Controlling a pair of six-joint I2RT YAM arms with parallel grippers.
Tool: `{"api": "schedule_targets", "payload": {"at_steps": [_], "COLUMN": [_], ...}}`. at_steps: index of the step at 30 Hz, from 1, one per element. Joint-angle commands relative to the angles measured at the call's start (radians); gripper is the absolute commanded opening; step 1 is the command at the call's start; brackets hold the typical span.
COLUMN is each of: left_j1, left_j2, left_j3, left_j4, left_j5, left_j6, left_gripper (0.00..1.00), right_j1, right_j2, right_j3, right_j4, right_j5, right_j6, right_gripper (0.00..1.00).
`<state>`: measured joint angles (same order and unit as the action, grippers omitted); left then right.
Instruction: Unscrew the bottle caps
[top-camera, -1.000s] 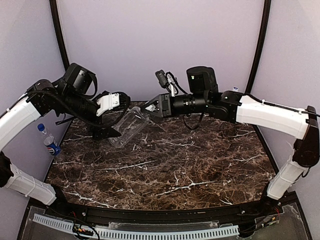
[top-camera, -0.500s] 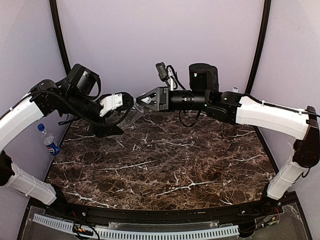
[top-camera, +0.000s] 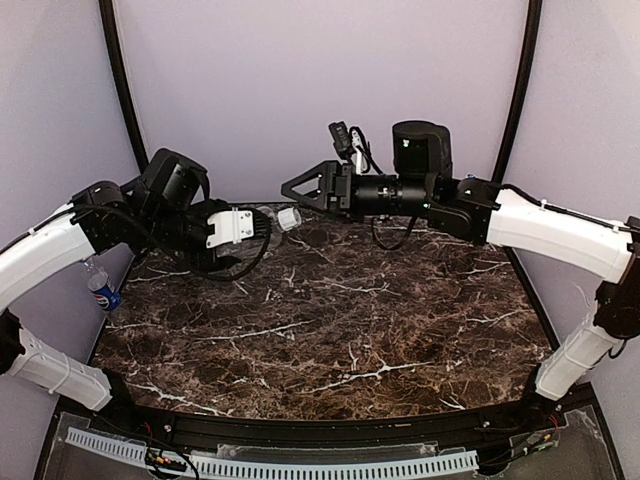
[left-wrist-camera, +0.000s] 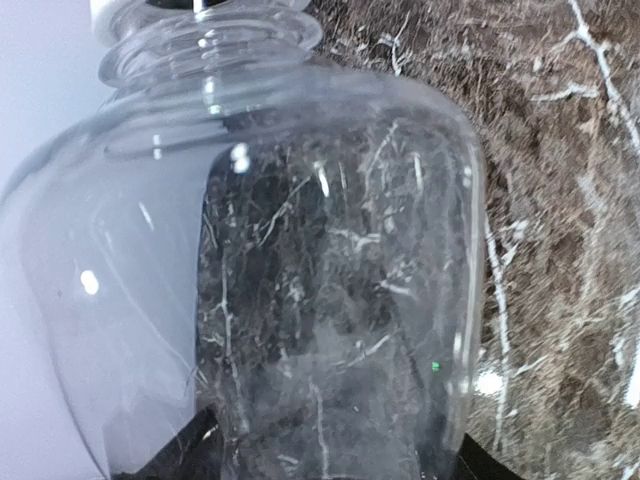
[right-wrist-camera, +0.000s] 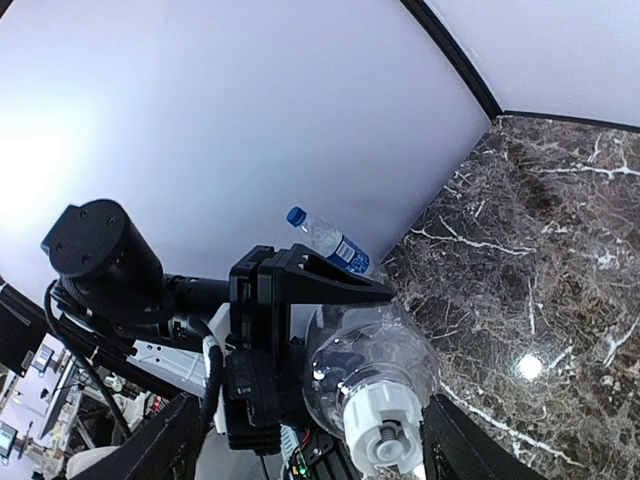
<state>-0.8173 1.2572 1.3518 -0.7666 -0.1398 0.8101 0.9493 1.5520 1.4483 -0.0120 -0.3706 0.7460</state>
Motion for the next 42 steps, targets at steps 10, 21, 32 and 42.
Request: {"api": "schedule_targets", "payload": {"at_steps": [10,21,32,42], "left_j1": [-0.026,-0.033,-0.036,-0.038], "left_j2": [-0.082,-0.081,-0.079,-0.081], "left_j3": [-0.126,-0.131,-0.128,-0.026], "left_j4": [0.187,0.191,0.200,-0.022], "left_j5": [-0.242,-0.235,-0.239,-0.021], "left_j6": [0.207,0.220,0.220,0.151], "left_gripper": [0.59,0.57,0.56,0.56], "right_j1": [-0.020,-0.020,-0.020,0.053], "right_j2": [0.082,0.122,0.149,0.084], "right_j3": [0.062,0.062,0.081,0.146], "right_j4": [-0.120,0.007,0.039,-0.129], "right_j5": [-0.051,-0.114,-0.185,-0.211], "right_j6": [0.055,0.082,0.095,-0.448], "right_gripper": [0.72,0.49,0.22,0.00]}}
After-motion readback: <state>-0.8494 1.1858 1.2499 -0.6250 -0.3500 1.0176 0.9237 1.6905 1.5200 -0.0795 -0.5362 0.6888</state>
